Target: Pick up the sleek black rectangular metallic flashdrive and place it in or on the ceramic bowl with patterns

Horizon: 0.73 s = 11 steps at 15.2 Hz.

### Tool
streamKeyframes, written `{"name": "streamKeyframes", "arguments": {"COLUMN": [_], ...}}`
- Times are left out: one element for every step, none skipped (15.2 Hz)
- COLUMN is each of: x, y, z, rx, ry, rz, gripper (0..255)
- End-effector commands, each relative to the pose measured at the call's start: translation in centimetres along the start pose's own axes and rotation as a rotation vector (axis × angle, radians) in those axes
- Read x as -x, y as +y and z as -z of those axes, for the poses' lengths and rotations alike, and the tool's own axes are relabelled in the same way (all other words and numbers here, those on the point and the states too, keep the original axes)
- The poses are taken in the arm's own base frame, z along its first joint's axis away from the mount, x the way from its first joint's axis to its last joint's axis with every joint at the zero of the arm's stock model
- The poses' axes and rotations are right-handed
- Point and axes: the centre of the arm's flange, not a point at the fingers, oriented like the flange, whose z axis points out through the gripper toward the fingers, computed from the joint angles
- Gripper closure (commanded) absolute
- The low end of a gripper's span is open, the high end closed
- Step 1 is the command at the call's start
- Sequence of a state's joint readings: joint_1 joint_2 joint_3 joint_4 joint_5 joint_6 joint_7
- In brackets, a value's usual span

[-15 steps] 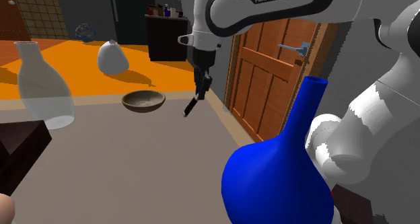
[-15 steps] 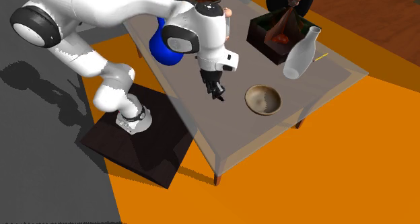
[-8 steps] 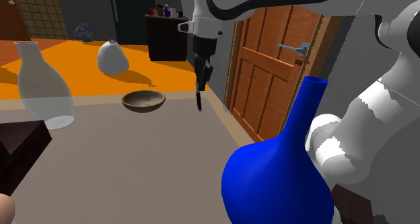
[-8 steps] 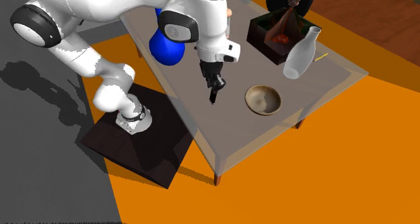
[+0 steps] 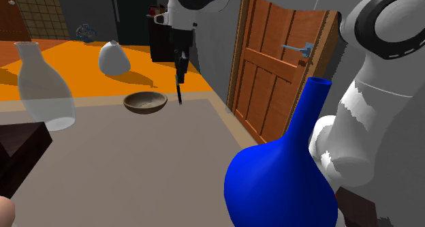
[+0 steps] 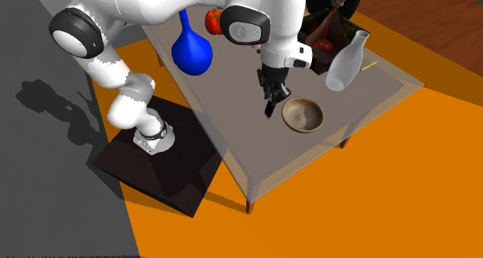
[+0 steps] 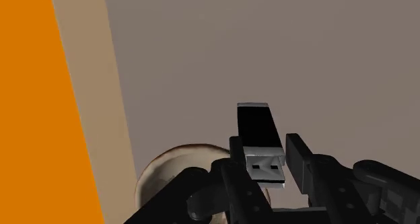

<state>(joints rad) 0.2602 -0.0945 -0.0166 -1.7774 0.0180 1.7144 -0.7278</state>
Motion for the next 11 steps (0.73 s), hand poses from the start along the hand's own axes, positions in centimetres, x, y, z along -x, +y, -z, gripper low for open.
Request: {"name": "streamKeyframes", "arguments": {"x": [-2.2,-3.2,-4.3,-5.3,-6.4,-7.4,-8.2,-8.2,-8.2,-8.2,-8.1], "y": [1.9,2.7,3.5,4.3,5.1,5.9,6.5,6.5,6.4,6.5,6.4], "z": [0.3,0.4,0.5,0.6,0.7,0.8,0.8,0.3,-0.2,-0.7,-1.3], "rx": [0.0,0.0,0.0,0.0,0.0,0.0,0.0,0.0,0.0,0.0,0.0], "ry": [0.0,0.0,0.0,0.0,0.0,0.0,0.0,0.0,0.0,0.0,0.0], "rz": [0.0,0.0,0.0,0.0,0.0,0.0,0.0,0.0,0.0,0.0,0.0], "gripper": [255,255,255,255,255,255,255,255,255,255,255]}}
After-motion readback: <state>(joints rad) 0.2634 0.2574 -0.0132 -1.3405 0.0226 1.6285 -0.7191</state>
